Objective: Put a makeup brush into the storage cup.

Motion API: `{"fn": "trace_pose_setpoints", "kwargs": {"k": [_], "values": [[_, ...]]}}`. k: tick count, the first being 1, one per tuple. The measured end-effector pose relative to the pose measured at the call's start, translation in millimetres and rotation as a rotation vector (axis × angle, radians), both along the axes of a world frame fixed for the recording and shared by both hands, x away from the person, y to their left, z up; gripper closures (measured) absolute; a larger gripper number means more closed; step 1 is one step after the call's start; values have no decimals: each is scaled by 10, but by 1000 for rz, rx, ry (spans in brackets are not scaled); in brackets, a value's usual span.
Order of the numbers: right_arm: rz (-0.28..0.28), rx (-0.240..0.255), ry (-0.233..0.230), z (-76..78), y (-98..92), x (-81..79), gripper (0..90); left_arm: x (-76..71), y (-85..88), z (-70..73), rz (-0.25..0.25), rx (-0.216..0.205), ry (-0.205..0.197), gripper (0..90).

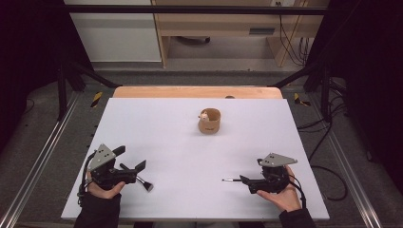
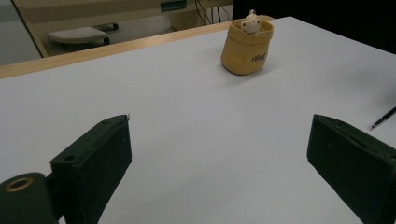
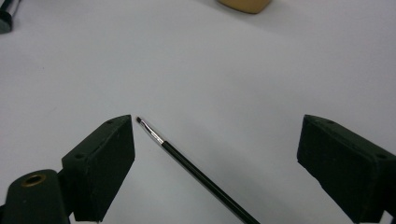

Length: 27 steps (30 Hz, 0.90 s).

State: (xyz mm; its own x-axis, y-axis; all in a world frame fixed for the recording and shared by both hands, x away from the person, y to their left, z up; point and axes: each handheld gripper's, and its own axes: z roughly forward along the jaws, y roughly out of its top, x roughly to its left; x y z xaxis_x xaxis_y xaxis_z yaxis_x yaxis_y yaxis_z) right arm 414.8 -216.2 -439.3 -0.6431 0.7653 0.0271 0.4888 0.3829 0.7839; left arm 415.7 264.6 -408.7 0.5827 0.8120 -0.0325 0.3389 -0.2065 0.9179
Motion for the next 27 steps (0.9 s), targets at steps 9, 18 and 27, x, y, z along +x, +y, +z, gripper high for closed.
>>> {"fn": "trace_pose_setpoints", "kwargs": {"k": [9,18,27], "values": [[27,-63,35,-117,128,25,148,8,-14,-11,-4,17,2,58],[63,-114,79,-245,245,47,253,10,-18,-12,-7,17,2,60],[73,-146,116,-307,283,65,378,10,-39,-16,-14,26,4,60]]}}
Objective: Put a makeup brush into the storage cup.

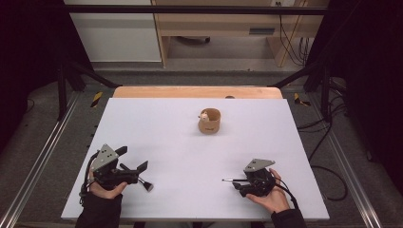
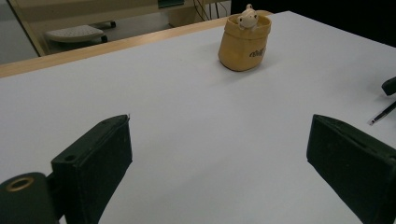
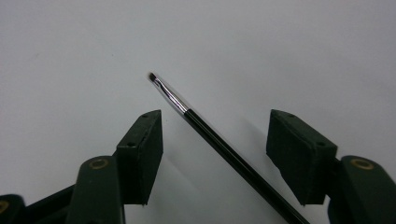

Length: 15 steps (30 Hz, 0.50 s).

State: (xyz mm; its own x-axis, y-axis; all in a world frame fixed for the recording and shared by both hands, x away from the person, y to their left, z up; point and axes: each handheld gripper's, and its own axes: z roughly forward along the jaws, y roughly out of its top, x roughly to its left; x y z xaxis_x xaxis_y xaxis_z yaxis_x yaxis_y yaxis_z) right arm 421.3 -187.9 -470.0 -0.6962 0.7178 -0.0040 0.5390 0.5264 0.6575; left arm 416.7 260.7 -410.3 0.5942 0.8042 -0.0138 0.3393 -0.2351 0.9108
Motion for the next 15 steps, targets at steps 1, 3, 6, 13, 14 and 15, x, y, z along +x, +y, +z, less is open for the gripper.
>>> {"fn": "trace_pose_setpoints", "kwargs": {"k": [1,3,6,13,14,15], "values": [[2,-4,1,-5,0,5,397,0,0,-1,0,0,0,60],[-8,-6,10,-12,8,5,429,1,-1,-3,1,-1,0,60],[-2,-15,7,-23,13,11,479,1,-1,-3,-1,-1,1,60],[-5,-22,13,-21,10,8,564,1,-14,-7,-4,2,3,61],[-4,-23,13,-19,9,8,583,2,-14,-7,-4,3,3,61],[-8,-20,14,-20,12,5,597,2,-13,-8,-4,3,3,61]]}}
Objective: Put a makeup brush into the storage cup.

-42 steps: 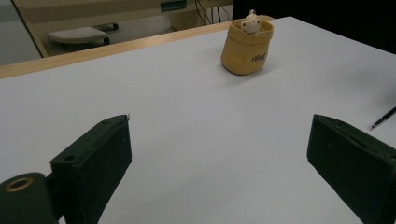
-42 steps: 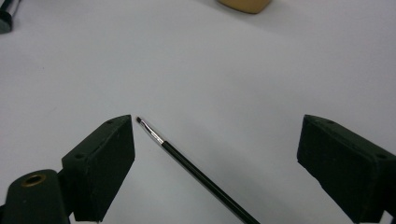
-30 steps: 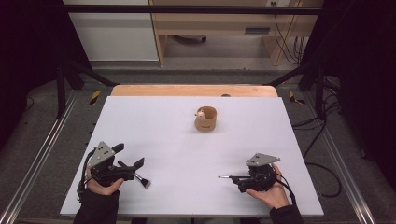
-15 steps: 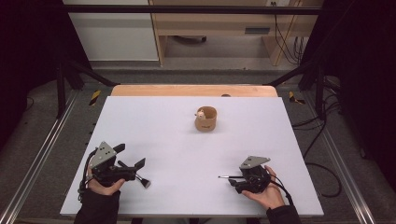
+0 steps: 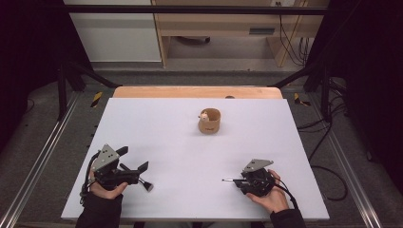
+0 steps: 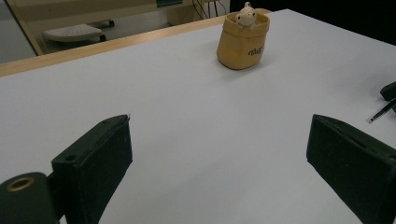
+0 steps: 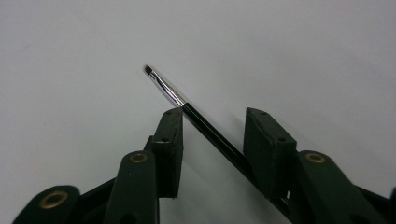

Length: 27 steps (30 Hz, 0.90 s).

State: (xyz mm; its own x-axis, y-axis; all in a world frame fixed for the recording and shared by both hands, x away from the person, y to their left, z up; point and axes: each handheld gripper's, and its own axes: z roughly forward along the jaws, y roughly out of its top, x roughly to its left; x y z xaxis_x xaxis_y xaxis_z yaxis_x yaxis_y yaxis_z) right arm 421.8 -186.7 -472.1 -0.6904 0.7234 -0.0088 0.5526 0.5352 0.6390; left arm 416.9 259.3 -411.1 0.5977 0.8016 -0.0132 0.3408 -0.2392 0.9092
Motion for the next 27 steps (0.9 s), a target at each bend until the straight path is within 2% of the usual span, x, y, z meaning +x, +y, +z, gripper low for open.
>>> {"fn": "trace_pose_setpoints", "kwargs": {"k": [9,27], "values": [[-13,-11,7,16,-9,-4,724,-2,-5,-1,-3,-2,2,63],[-34,-8,24,29,-16,21,833,0,-12,-2,-7,3,1,63]]}}
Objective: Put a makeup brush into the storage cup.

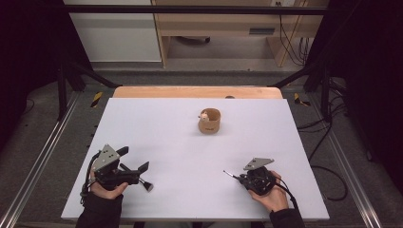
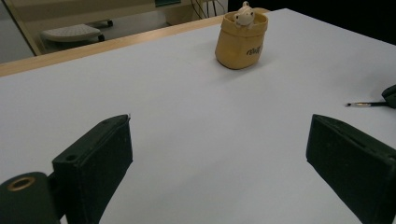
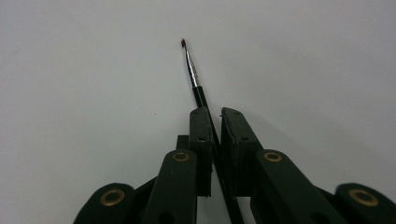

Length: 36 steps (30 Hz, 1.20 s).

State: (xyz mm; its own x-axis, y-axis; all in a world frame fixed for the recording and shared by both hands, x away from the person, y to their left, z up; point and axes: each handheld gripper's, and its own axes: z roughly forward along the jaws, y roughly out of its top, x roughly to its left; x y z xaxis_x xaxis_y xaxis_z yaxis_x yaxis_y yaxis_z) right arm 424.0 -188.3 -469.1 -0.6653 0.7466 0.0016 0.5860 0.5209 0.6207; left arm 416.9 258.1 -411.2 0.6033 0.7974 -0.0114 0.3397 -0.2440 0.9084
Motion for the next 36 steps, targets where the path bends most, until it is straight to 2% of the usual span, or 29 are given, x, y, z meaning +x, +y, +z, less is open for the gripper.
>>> {"fn": "trace_pose_setpoints", "kwargs": {"k": [11,15,19,23,26,27,30,33,36], "values": [[-52,-3,12,7,28,14,855,0,-2,0,-1,1,0,64],[-61,12,13,5,26,14,843,1,-6,-2,-2,2,1,64],[-63,29,-3,42,17,3,752,5,-10,-5,-4,2,3,64],[-54,11,-12,120,5,21,620,9,-11,-5,-5,3,5,64],[-42,5,-17,198,25,49,580,6,-12,-6,-6,-1,7,63],[-36,9,-8,220,39,59,564,6,-11,-6,-6,0,7,63],[-13,-37,3,293,91,104,532,7,-4,-4,-7,-2,5,63],[-11,-47,58,365,151,154,521,6,-4,-3,-8,-3,5,64],[16,-87,88,394,196,219,522,6,-13,-6,-9,-1,8,63]]}}
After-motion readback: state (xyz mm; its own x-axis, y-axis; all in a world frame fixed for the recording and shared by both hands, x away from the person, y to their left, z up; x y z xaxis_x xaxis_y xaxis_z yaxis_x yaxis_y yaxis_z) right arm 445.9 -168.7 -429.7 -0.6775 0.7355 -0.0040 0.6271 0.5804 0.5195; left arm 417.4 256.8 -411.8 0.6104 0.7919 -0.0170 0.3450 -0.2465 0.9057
